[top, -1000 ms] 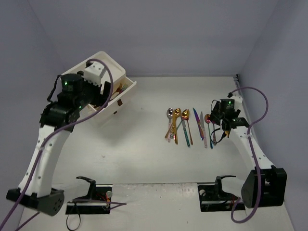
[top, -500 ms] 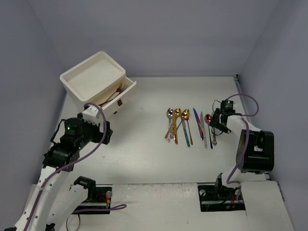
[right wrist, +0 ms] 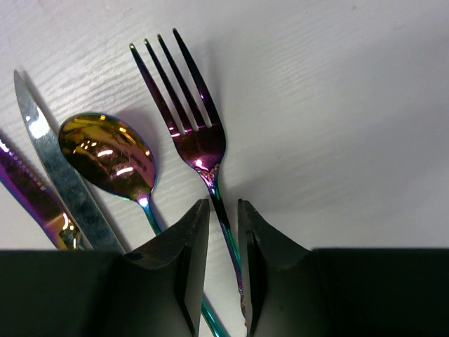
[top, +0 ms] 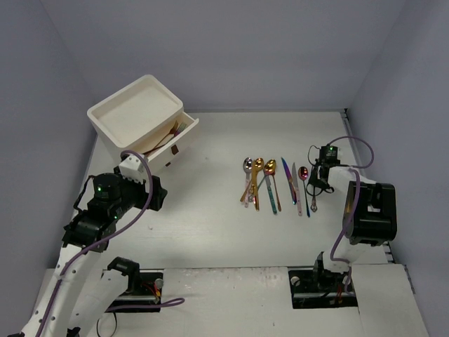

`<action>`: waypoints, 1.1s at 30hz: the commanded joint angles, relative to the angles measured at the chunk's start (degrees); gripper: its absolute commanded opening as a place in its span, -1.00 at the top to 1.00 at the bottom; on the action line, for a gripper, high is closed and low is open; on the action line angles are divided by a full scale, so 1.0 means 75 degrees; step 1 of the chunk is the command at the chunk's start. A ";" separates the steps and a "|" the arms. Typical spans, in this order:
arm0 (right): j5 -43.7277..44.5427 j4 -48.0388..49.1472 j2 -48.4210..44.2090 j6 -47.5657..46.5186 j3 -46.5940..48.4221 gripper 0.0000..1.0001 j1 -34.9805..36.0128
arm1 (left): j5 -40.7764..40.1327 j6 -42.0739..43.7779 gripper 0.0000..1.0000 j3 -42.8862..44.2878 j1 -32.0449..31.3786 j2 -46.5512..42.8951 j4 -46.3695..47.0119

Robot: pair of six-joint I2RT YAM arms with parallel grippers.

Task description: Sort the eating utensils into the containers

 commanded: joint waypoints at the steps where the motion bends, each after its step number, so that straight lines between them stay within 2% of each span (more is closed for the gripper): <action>1: 0.0356 0.0100 0.0134 0.0120 0.0238 0.79 0.0004 | 0.0327 -0.0367 -0.57 0.0255 -0.0013 0.0060 0.0613; 2: 0.0373 0.0107 0.0079 0.0144 0.0246 0.84 0.0004 | 0.0374 -0.0439 -0.57 0.0270 -0.0013 0.0061 0.0605; 3: 0.0454 0.0096 0.0020 0.0167 0.0258 0.98 0.0004 | 0.0409 -0.0521 -0.57 0.0282 -0.0013 0.0072 0.0605; 4: 0.0477 0.0096 -0.0072 0.0167 0.0258 1.00 0.0004 | 0.0444 -0.0590 -0.57 0.0305 -0.0013 0.0061 0.0617; 11: 0.0190 0.0038 -0.1740 0.0489 0.0415 1.00 0.0116 | 0.1165 -0.1539 -0.57 0.0711 -0.0013 0.0186 0.0901; 16: -0.0272 -0.0103 -0.3067 0.0946 0.0650 1.00 0.0627 | 0.1391 -0.2249 -0.57 0.1358 -0.0208 0.0628 0.1139; 18: -0.0514 -0.0114 -0.3481 0.1138 0.0766 1.00 0.1105 | 0.1285 -0.2486 -0.57 0.1579 -0.0441 0.0885 0.1309; 21: -0.0713 -0.0074 -0.3954 0.1480 0.1065 1.00 0.2080 | 0.0683 -0.2726 -0.57 0.2088 -0.1275 0.1418 0.1531; 28: -0.0242 0.0215 -0.4605 0.2135 0.1610 1.00 0.4489 | -0.1190 -0.2497 -0.57 0.3275 -0.4085 0.2983 0.2122; 33: -0.0050 0.0527 -0.4843 0.2497 0.1632 1.00 0.5397 | -0.2060 -0.2200 -0.57 0.3740 -0.5260 0.4035 0.2583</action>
